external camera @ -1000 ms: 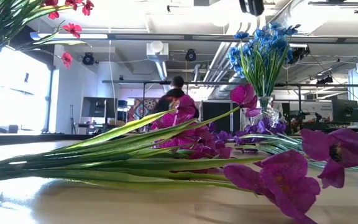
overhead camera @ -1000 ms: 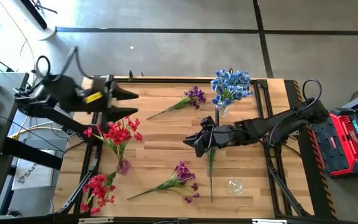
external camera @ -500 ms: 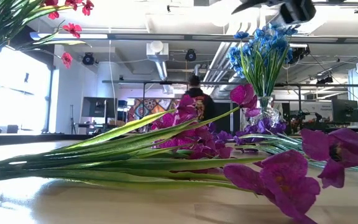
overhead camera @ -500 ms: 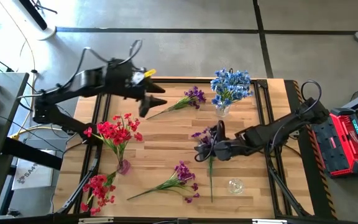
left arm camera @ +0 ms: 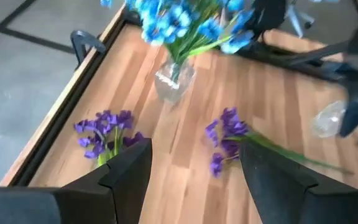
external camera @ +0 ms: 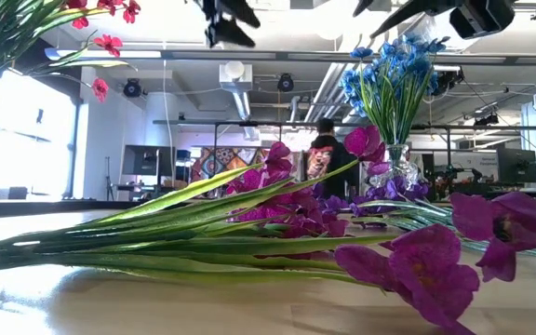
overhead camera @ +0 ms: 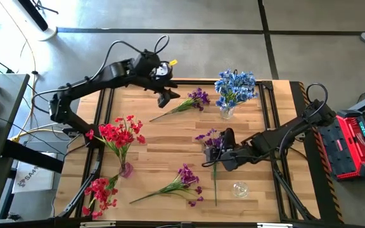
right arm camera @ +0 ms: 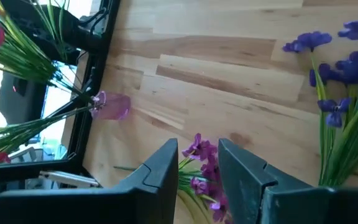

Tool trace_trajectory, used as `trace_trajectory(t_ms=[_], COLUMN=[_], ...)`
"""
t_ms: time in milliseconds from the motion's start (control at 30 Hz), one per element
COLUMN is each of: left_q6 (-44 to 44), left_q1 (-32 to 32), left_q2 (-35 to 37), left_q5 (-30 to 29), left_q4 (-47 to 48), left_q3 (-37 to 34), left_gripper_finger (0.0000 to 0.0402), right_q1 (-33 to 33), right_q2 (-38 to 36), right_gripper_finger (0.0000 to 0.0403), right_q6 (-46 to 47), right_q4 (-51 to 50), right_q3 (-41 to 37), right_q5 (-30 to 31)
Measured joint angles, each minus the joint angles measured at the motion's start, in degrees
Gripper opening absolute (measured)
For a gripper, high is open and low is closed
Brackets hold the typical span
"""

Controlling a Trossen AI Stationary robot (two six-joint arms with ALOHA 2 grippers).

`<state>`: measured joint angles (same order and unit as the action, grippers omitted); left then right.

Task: Sort flowers into vase by color
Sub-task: Put the top violet flower into the bottom transparent flower vase

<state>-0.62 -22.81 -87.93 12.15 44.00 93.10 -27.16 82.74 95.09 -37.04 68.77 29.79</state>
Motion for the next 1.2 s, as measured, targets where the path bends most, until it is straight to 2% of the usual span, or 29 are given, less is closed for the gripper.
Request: trace_trajectory(t_ms=[167,500,633,1200], left_q6=[-2.06,-6.08,-8.4,-12.53], left_q1=[-1.93,-4.39,-5.54,-6.92], left_q2=[-4.34,-9.48,-10.8,-19.63], left_q5=[2.78,3.11,3.13,2.94], left_q4=[0.37,0.58,1.19,1.71], left_q3=[0.0,0.0,-0.35,-2.32], left_gripper_finger=[0.0229,0.0229,0.0229,0.0229], right_q1=[0.04,0.15,0.58,1.64], right_q2=[0.0,0.0,0.0,0.57], right_gripper_finger=[0.0103,0.0103,0.0103,0.0103], right_q6=[-4.87,-10.07,-6.11,2.6], right_q4=[1.1,2.1,1.64,0.97], right_q3=[0.0,0.0,0.0,0.0], right_q5=[0.05,1.92,4.67,4.71])
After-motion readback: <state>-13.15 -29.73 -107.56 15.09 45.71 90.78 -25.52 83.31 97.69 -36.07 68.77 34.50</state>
